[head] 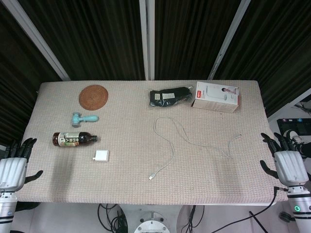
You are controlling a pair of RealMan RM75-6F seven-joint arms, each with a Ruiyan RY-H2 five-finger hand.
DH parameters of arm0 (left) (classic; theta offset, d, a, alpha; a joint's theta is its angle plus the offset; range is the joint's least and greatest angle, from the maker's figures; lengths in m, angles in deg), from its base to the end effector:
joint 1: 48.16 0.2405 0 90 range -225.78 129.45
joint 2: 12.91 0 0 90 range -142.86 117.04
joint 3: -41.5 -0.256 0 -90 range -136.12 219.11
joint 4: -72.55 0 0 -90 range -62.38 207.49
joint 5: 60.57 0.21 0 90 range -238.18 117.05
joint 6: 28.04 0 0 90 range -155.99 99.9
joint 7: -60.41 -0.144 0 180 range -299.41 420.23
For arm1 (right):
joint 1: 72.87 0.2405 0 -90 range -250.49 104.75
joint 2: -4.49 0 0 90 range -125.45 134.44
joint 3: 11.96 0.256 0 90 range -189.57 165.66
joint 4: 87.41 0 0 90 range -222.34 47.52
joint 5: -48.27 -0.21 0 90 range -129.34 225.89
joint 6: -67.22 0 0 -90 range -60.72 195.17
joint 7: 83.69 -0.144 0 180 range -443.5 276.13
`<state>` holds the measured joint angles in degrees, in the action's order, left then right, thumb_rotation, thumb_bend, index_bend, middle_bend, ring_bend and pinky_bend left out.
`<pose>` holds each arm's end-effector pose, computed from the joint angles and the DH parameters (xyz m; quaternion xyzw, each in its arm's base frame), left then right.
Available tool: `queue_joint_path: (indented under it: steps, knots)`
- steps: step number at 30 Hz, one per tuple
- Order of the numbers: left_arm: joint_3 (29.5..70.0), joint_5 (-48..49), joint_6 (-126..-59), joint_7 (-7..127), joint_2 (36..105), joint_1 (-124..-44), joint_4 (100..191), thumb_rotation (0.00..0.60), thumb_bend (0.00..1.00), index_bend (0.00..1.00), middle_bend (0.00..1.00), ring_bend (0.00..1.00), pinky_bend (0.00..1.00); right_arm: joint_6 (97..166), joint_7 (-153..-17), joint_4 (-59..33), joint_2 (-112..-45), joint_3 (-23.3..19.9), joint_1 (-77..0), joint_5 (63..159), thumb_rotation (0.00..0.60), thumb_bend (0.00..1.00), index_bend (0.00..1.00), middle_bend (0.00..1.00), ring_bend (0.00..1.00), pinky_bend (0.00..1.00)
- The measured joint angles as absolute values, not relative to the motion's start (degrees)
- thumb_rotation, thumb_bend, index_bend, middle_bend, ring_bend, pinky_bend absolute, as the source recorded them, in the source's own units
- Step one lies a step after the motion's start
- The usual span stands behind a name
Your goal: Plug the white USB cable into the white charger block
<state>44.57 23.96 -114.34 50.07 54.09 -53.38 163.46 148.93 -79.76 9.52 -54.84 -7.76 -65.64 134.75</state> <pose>-0.3123 0.1838 0.1498 -0.6107 -0.3385 -0.3466 0.6264 -0.2930 -0.1971 0.1729 0.6268 -0.3600 0.3734 0.5815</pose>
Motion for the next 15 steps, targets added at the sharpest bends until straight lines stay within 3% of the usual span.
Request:
queue_joint_path:
  steps: [15]
  knots:
    - [44.65, 24.27, -114.64, 49.87, 54.23, -53.4, 163.61, 0.6, 0.05, 0.08, 0.09, 0.0, 0.0, 149.62, -81.89, 9.74, -54.64, -8.24, -65.41, 137.13, 0.6, 0.22, 0.09, 0.27, 0.08, 0.13]
